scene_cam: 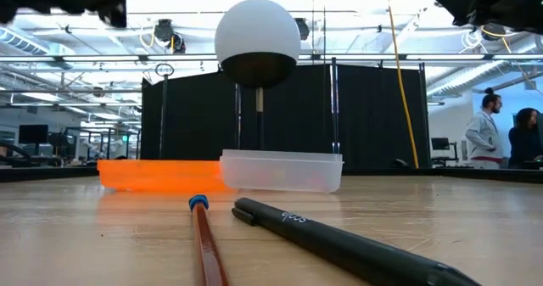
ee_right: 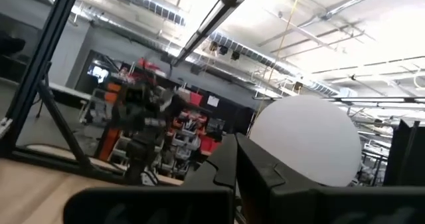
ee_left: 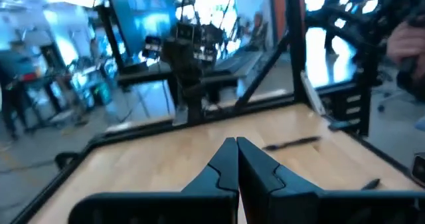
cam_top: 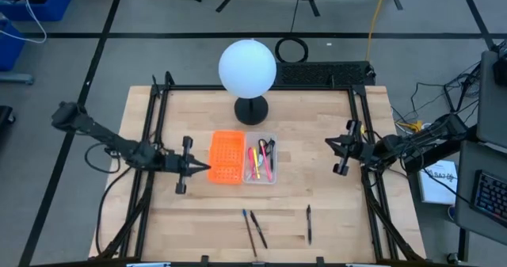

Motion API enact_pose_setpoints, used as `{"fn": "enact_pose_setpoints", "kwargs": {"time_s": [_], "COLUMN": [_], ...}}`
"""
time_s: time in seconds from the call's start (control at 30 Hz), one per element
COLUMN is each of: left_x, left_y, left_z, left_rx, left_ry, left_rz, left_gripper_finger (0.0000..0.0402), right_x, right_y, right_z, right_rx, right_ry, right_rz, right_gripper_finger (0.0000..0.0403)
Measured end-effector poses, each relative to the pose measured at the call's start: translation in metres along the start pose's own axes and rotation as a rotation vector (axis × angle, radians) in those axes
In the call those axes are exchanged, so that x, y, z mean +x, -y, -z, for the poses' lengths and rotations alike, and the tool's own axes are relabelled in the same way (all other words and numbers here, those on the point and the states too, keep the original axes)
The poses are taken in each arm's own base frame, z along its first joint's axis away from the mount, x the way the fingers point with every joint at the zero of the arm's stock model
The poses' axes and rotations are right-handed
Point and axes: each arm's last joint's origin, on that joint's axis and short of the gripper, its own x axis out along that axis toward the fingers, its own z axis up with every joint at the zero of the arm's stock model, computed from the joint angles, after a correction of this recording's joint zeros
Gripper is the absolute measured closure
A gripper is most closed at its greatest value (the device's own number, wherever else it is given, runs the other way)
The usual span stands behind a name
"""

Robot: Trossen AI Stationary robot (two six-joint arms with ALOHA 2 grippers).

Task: Pick & place school supplies into a supply box
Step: Put the right black pen into the orange supply box

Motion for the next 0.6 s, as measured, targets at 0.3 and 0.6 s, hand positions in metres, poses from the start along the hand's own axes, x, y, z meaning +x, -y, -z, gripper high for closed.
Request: {"fn": "enact_pose_setpoints", "kwargs": {"time_s": [0.3, 0.6], "left_x": [-0.012, -0.027], "left_y": [-0.024, -0.023], "left_z": [0.037, 0.028], "left_rx": [-0.079, 0.042], "left_ry": [-0.006, 0.015], "left_rz": [-0.043, 0.037], "left_gripper_finger": [0.0399, 0.0399], "right_x": [0.000, 0.000], "right_y": [-0.001, -0.003], "right_z": [0.001, 0.004], "right_rx": [0.158, 0.320], "right_ry": [-0.008, -0.042], "right_rz": [-0.004, -0.017], "right_gripper_finger": [0.0403, 0.0403]}}
